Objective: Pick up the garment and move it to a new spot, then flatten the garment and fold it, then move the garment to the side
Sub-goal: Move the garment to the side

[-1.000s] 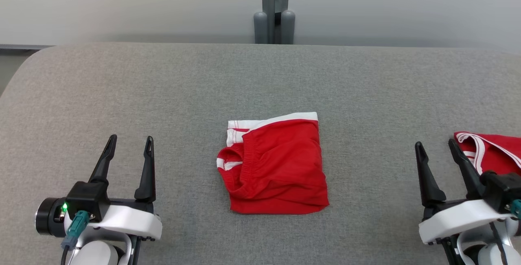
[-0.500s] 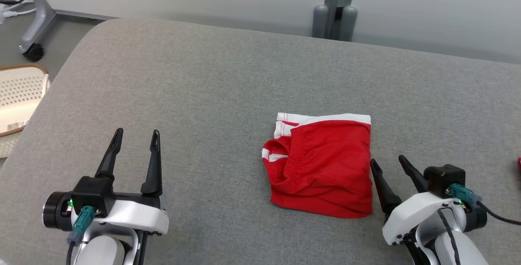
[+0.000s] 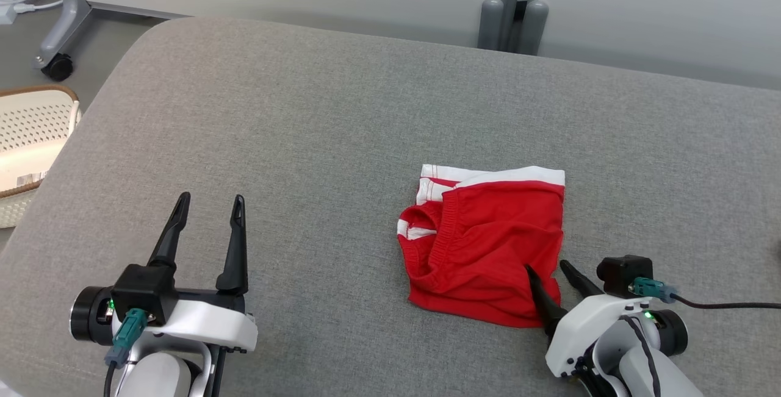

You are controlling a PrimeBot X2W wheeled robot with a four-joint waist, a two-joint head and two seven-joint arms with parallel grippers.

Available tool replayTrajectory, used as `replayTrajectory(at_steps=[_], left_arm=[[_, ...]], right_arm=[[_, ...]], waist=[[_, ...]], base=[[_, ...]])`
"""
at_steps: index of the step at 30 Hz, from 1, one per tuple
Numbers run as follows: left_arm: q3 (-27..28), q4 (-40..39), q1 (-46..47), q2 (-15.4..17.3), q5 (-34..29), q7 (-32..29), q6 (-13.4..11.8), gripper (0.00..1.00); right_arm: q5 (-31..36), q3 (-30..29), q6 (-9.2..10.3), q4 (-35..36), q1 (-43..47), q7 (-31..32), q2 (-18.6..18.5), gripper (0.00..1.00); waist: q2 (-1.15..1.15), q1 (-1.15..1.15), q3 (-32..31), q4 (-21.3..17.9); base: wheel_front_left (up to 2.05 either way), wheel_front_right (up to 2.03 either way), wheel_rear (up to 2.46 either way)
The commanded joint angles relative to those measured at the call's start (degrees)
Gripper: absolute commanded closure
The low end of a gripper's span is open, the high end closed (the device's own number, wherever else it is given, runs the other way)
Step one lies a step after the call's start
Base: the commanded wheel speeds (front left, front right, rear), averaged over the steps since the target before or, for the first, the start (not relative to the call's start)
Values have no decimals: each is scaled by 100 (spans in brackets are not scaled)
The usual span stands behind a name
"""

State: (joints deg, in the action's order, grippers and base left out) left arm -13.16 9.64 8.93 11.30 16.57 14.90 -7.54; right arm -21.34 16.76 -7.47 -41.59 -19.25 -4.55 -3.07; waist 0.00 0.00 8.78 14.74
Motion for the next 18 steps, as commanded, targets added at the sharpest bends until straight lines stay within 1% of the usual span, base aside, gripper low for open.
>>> replayTrajectory(at_steps=[1,2,3,6,10,14,18], left_arm=[[33,2,71,-18,-58,21,40,0],[47,7,77,-23,-61,21,34,0],[65,6,86,-24,-79,21,42,0],[95,-12,85,-32,-119,21,79,0],[128,-88,38,-42,-189,21,96,0],[144,-205,-15,-41,-242,21,134,0],[132,-357,-3,-12,-311,22,152,0]], right_arm=[[-133,147,-5,-159,113,103,26,55],[-192,229,-5,-197,82,75,28,96],[-264,280,-5,-232,62,62,25,100],[-235,328,-1,-243,-55,-139,-6,100],[-23,248,3,-163,-115,-399,-54,100],[243,165,2,154,71,-488,-197,100],[532,-1,-2,748,356,-394,-463,100]], waist=[[0,0,6,-43],[0,0,8,-73],[0,0,7,-102],[0,0,-6,-212],[0,0,-28,-465],[0,0,4,-878],[0,0,113,-1398]], base=[[0,0,0],[0,0,0],[0,0,0],[0,0,0],[0,0,0],[0,0,0],[0,0,0]])
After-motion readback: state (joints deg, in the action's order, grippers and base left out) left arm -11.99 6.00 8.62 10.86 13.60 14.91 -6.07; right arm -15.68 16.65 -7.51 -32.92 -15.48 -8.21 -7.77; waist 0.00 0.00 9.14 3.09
